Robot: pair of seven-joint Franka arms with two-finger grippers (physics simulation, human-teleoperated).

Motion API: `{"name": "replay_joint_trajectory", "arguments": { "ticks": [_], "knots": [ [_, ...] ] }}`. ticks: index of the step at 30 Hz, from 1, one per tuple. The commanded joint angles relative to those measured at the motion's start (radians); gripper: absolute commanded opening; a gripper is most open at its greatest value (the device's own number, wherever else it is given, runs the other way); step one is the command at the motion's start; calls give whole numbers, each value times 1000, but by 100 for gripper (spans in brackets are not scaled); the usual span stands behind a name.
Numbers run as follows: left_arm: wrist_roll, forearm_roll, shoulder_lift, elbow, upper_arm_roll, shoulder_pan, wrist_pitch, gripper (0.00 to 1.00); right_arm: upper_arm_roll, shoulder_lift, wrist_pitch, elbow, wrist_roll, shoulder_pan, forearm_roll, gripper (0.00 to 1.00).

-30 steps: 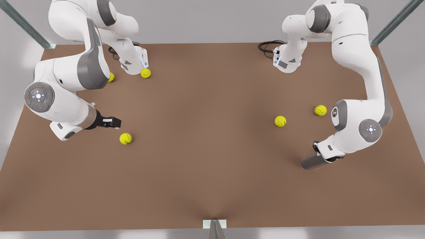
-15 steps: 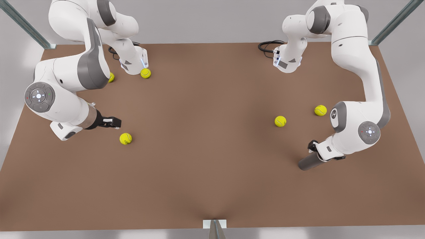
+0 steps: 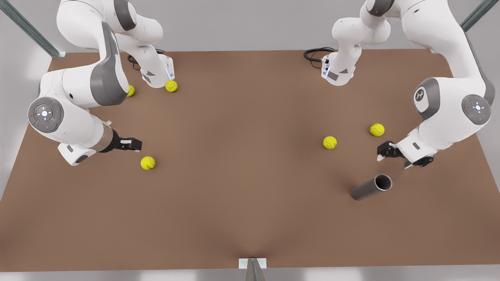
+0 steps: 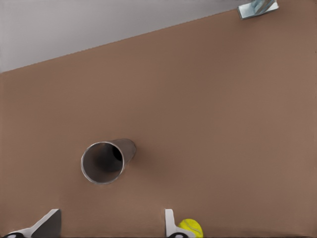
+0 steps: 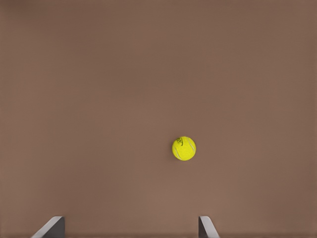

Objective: Put the tennis tube upright

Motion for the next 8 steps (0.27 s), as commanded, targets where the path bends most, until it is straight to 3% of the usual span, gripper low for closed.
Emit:
{"name": "replay_joint_trajectory", "arguments": {
  "ticks": [1,8],
  "knots": [
    [-328,-4,-73,-50,-6,-1,-106,100,0,-1,0,0,-2,0,0,100],
    [-325,16,-77,-56,-6,-1,-127,100,-3,-3,-3,1,-7,-5,-8,100]
  ]
}}
